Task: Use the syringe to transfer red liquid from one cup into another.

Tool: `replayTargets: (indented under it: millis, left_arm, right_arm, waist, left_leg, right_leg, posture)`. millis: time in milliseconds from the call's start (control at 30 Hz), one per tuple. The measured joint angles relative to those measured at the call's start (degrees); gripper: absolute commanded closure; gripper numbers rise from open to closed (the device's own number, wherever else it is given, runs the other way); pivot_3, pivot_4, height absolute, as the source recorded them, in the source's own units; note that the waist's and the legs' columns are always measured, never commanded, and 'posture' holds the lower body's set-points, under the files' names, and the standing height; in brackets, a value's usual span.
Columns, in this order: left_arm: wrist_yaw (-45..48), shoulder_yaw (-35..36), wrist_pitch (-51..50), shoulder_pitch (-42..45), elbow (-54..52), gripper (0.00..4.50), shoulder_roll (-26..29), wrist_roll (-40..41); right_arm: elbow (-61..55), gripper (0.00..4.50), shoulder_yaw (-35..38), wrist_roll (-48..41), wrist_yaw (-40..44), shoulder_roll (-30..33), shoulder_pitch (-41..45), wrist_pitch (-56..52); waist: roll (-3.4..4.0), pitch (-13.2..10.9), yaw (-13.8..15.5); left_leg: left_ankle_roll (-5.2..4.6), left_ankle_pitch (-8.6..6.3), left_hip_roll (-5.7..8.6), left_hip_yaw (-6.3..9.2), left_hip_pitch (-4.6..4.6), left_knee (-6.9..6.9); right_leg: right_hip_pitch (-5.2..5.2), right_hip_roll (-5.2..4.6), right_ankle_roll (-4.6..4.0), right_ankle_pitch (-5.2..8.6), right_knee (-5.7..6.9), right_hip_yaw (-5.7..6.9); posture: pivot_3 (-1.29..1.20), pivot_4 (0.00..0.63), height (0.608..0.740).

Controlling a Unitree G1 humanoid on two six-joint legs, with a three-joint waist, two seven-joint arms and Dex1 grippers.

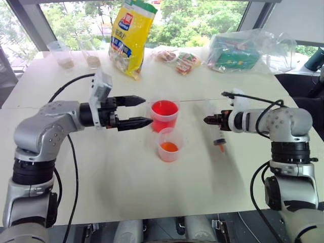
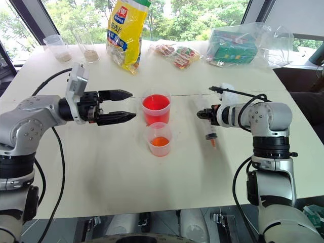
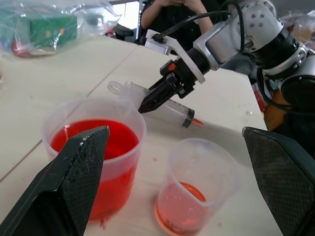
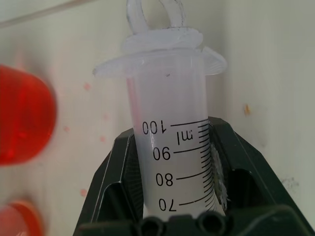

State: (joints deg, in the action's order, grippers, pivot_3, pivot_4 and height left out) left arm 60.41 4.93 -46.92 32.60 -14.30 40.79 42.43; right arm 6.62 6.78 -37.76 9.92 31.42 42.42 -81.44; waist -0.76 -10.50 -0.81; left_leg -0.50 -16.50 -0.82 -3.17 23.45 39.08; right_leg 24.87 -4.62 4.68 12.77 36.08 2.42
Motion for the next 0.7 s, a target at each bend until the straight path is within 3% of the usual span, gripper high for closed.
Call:
replayTargets:
  millis: [33, 167, 367, 533, 700]
  left_arm:
    - [0.0, -0.1, 0.0, -0.5, -0.5, 0.0, 0.2, 0.0]
    - [-0.4, -0.1, 0.0, -1.3, -2.0, 0.0, 0.3, 0.1]
    - [-0.7, -0.2, 0.0, -2.2, -2.9, 0.0, 0.3, 0.2]
    - [-0.7, -0.1, 0.0, -4.1, -3.8, 0.0, 2.1, 0.6]
    - [-0.9, 0.3, 0.1, -5.7, -4.6, 0.0, 3.0, 0.7]
  right_arm:
    - [0.0, 2.05, 0.0, 0.5, 0.6, 0.0, 0.0, 0.2]
    - [0.0, 0.09, -0.1, 1.7, 2.3, -0.1, -0.3, 0.3]
    - [-4.0, 0.03, -0.5, 2.9, 5.4, 1.3, -1.3, 0.3]
    - [-21.8, 0.03, 0.8, -3.1, 17.9, 14.4, -5.4, 1.9]
    - [-32.5, 0.03, 8.0, -11.1, 27.5, 20.9, -9.4, 3.0]
  waist:
    - [0.0, 0.0, 0.0]
    - [-0.01, 0.0, 0.1]
    - [0.0, 0.0, 0.1]
    - [0.07, -0.1, 0.2]
    - [-0.02, -0.2, 0.1]
  left_leg:
    - [0.0, 0.0, 0.0, 0.0, 0.0, 0.0]
    - [0.0, 0.0, 0.0, 0.01, 0.0, 0.01]
    - [0.0, 0.0, 0.0, 0.02, 0.0, 0.01]
    - [-0.07, -0.05, 0.01, 0.05, 0.07, 0.0]
    - [-0.07, -0.05, -0.04, 0.05, 0.0, 0.0]
  right_leg:
    - [0.0, 0.0, 0.0, 0.0, 0.0, 0.0]
    - [-0.01, 0.01, 0.0, 0.0, -0.01, 0.0]
    - [-0.01, 0.02, 0.01, 0.01, -0.01, 0.01]
    - [0.02, 0.01, 0.08, 0.05, -0.1, 0.03]
    - [-0.04, 0.05, 0.07, 0.08, -0.12, 0.04]
  posture:
    - [0.0, 0.15, 0.74]
    - [0.0, 0.15, 0.74]
    - [0.0, 0.15, 0.74]
    - [0.0, 0.15, 0.74]
    - [0.0, 0.15, 0.74]
